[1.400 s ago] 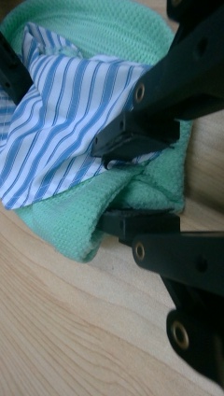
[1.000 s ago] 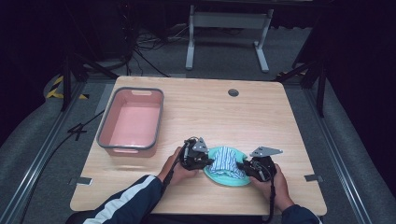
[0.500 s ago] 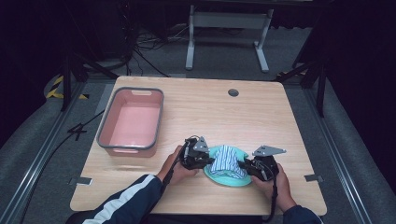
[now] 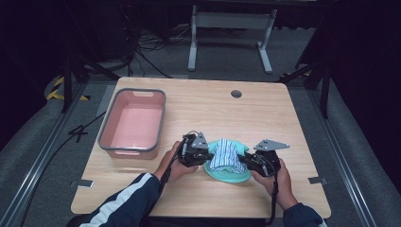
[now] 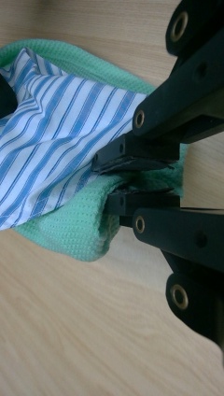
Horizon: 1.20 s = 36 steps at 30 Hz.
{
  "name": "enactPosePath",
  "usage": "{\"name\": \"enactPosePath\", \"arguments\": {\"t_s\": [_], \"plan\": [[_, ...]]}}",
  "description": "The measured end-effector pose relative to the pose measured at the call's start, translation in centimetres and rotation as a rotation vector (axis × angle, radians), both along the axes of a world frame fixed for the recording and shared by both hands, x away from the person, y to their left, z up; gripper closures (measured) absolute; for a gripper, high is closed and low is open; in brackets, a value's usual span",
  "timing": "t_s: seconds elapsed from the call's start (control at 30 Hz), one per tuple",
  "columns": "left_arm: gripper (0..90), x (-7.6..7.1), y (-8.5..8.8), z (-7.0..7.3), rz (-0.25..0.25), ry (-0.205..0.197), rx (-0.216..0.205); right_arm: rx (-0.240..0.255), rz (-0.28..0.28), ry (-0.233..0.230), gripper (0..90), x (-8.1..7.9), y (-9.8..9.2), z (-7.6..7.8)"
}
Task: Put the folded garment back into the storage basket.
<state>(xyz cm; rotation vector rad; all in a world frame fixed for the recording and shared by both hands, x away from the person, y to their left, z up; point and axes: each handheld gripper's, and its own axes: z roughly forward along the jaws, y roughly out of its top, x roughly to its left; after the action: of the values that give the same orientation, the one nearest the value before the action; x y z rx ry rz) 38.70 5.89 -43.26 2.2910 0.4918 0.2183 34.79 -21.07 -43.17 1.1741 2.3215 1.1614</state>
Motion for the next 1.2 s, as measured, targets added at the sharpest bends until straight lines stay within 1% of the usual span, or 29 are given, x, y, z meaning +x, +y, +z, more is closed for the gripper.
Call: {"name": "enactPosePath", "arguments": {"t_s": [0.07, 0.17, 0.2, 0.23, 0.27, 0.3, 0.33, 0.37, 0.4, 0.47, 0.5, 0.57, 0.6, 0.67, 0.83, 0.87, 0.93, 1.0, 1.03, 1.07, 1.13, 1.2], "plan": [[79.2, 0.2, 0.7, 0.6, 0.014, -0.010, -0.010, 0.012, -0.001, -0.002, 79.5, 0.3, 0.6, 0.6], [79.1, 0.4, 1.8, 1.5, 0.036, -0.024, -0.021, 0.010, 0.010, -0.019, 79.5, 0.6, 1.6, 1.6], [79.1, 0.4, 2.1, 1.9, 0.042, -0.022, -0.025, 0.008, 0.015, -0.026, 79.4, 0.7, 1.7, 1.8], [79.2, 0.4, 2.4, 2.2, 0.048, -0.027, -0.021, 0.013, 0.016, -0.032, 79.5, 0.9, 2.0, 2.1], [79.2, 0.4, 2.7, 2.7, 0.051, -0.041, -0.013, 0.019, 0.021, -0.035, 79.5, 1.0, 2.3, 2.4], [79.2, 0.4, 3.1, 3.1, 0.057, -0.049, -0.017, 0.023, 0.025, -0.037, 79.5, 1.2, 2.6, 2.7], [79.2, 0.4, 3.1, 3.1, 0.057, -0.049, -0.017, 0.028, 0.028, -0.041, 79.5, 1.3, 3.0, 3.0], [79.2, 0.4, 3.6, 3.5, 0.072, -0.055, -0.032, 0.028, 0.028, -0.041, 79.5, 1.3, 3.0, 3.0], [79.2, 0.5, 4.4, 4.2, 0.089, -0.068, -0.035, 0.024, 0.044, -0.052, 79.5, 1.7, 3.9, 3.7], [79.2, 0.5, 5.1, 4.7, 0.107, -0.076, -0.048, 0.011, 0.056, -0.063, 79.5, 2.0, 4.6, 4.2], [79.3, 0.5, 5.1, 4.7, 0.107, -0.076, -0.048, 0.011, 0.056, -0.063, 79.5, 2.0, 4.6, 4.2], [79.2, 0.5, 6.0, 5.2, 0.124, -0.100, -0.043, 0.006, 0.067, -0.070, 79.5, 2.4, 5.5, 4.9], [79.2, 0.5, 6.5, 5.5, 0.137, -0.103, -0.051, 0.008, 0.083, -0.077, 79.5, 2.8, 6.4, 5.6], [79.2, 0.5, 7.4, 5.8, 0.159, -0.109, -0.056, 0.012, 0.085, -0.075, 79.5, 2.9, 6.7, 5.8], [79.3, 0.4, 9.7, 6.4, 0.205, -0.122, -0.071, 0.000, 0.129, -0.085, 79.5, 3.9, 9.1, 6.8], [79.3, 0.4, 10.1, 6.6, 0.213, -0.139, -0.055, 0.003, 0.137, -0.083, 79.5, 4.2, 9.5, 6.9], [79.2, 0.3, 11.0, 6.8, 0.233, -0.130, -0.071, 0.013, 0.150, -0.076, 79.6, 4.5, 10.3, 7.2], [79.2, 0.2, 12.0, 7.2, 0.249, -0.138, -0.069, 0.000, 0.169, -0.080, 79.5, 4.9, 11.4, 7.5], [79.2, 0.1, 12.5, 7.3, 0.256, -0.133, -0.078, -0.004, 0.177, -0.084, 79.5, 5.1, 12.0, 7.6], [79.2, 0.1, 13.1, 7.5, 0.266, -0.142, -0.073, 0.000, 0.183, -0.083, 79.5, 5.2, 12.4, 7.8], [79.2, 0.0, 14.1, 7.8, 0.279, -0.140, -0.083, 0.003, 0.196, -0.082, 79.5, 5.6, 13.5, 8.1], [79.2, 0.0, 15.1, 8.1, 0.282, -0.136, -0.069, 0.000, 0.201, -0.079, 79.6, 5.9, 14.5, 8.3]]}}
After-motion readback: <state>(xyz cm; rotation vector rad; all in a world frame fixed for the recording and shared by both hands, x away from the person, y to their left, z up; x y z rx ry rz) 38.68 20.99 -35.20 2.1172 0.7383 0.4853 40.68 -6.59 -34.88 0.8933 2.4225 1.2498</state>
